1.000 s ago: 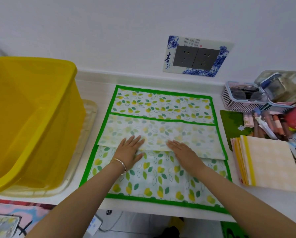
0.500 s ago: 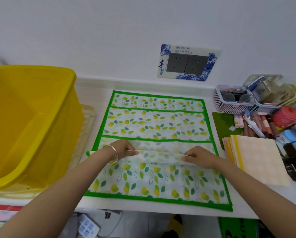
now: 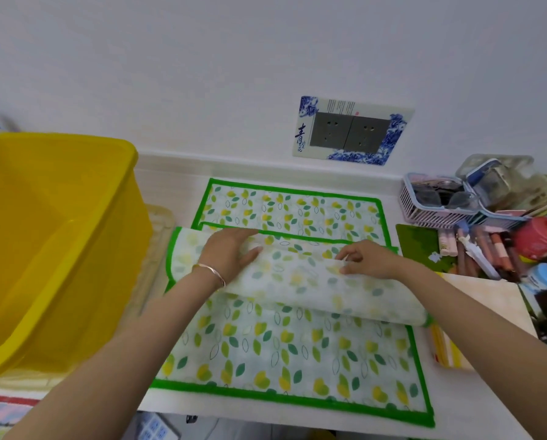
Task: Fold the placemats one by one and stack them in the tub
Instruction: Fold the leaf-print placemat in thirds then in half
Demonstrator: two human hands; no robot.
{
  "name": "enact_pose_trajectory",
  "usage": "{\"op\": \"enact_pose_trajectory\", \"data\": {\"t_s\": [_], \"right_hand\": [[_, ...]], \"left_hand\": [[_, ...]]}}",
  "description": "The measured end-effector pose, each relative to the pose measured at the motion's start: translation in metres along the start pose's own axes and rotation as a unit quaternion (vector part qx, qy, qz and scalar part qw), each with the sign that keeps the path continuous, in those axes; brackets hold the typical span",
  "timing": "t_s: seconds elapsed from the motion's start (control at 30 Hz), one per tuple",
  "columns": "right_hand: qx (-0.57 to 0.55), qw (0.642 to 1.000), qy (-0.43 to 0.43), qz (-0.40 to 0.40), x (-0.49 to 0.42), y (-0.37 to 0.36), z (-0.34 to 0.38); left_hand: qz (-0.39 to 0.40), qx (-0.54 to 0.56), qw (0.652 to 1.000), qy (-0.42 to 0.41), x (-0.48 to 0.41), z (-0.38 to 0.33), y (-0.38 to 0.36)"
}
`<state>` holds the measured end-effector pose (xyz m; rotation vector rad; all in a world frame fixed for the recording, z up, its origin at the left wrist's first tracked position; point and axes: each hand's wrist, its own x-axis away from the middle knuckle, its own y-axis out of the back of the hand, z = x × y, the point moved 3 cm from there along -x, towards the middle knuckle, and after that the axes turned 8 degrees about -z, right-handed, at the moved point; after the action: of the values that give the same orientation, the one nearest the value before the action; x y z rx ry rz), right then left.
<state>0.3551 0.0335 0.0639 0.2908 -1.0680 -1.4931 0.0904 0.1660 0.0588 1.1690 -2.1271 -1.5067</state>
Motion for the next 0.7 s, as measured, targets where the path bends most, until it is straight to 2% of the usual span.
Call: {"op": "enact_pose_trajectory", "data": {"t_s": [0.1,0.2,0.3,0.4,0.7], "right_hand": [[0.002,0.999,-0.002,-0.051,-0.024,-0.005,-0.004],[0.008,0.994,-0.001,-0.109,-0.042,-0.011,-0.009],[0.002,0.989,-0.004,-0.145,-0.058,-0.021,-0.019],[0.001,0.984,-0.011,-0.179,-0.07,-0.029,-0.026],[0.041,0.953,0.017,-0.3,-0.076,-0.045,-0.025]], "left_hand": [[-0.005,-0.031,0.999,-0.007,0.011,-0.008,-0.025],[0.065,-0.033,0.997,0.003,0.02,-0.012,-0.054],[0.1,-0.055,0.993,0.029,0.026,-0.009,-0.079],[0.111,-0.064,0.99,0.057,0.027,-0.005,-0.094],[0.102,-0.107,0.988,0.049,0.028,-0.004,-0.11]]}}
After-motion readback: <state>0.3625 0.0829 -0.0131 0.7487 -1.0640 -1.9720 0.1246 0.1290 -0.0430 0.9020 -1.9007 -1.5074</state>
